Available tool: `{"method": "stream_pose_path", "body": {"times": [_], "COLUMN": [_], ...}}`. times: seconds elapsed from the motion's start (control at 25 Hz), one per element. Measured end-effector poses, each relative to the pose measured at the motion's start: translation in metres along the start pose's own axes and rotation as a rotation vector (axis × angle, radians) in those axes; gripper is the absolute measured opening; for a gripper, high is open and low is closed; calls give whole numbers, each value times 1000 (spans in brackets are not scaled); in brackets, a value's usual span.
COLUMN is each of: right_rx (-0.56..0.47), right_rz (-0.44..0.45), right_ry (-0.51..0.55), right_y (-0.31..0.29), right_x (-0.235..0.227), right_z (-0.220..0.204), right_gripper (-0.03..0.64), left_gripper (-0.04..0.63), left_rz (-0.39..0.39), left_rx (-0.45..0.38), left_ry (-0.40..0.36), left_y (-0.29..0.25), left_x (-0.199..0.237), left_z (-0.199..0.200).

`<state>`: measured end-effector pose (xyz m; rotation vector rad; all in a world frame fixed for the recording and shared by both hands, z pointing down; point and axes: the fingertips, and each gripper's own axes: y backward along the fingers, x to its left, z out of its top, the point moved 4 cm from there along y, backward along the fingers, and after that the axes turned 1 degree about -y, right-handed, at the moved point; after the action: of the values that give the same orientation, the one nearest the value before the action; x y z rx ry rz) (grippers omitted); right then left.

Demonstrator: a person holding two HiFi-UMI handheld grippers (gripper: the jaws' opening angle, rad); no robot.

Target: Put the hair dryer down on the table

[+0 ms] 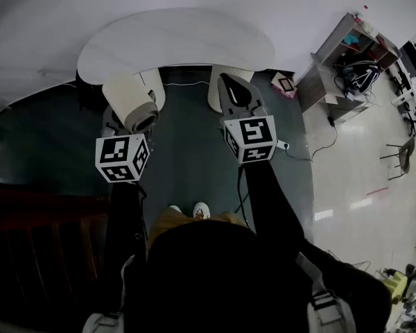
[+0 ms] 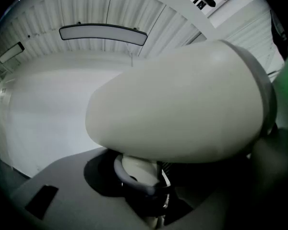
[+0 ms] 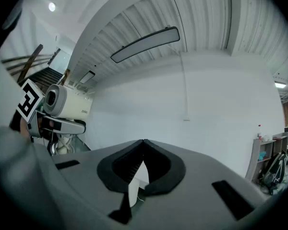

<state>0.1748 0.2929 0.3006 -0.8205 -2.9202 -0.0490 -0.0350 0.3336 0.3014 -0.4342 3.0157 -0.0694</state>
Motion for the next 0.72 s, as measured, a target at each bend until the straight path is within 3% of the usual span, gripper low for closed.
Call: {"method": "stream_pose_path", "body": {"times": [0.72], "right_rx": [16], "right_rz": [57], "right_ry": [-9], "right_y": [1], "right_x": [6], "right_z": [-8], "right_gripper": [26], "left_gripper": [218], "left_rz": [8], "left_rx": [6], "left_ry": [2], "left_y": [3], "left_x": [0], "left_z": [-2]}}
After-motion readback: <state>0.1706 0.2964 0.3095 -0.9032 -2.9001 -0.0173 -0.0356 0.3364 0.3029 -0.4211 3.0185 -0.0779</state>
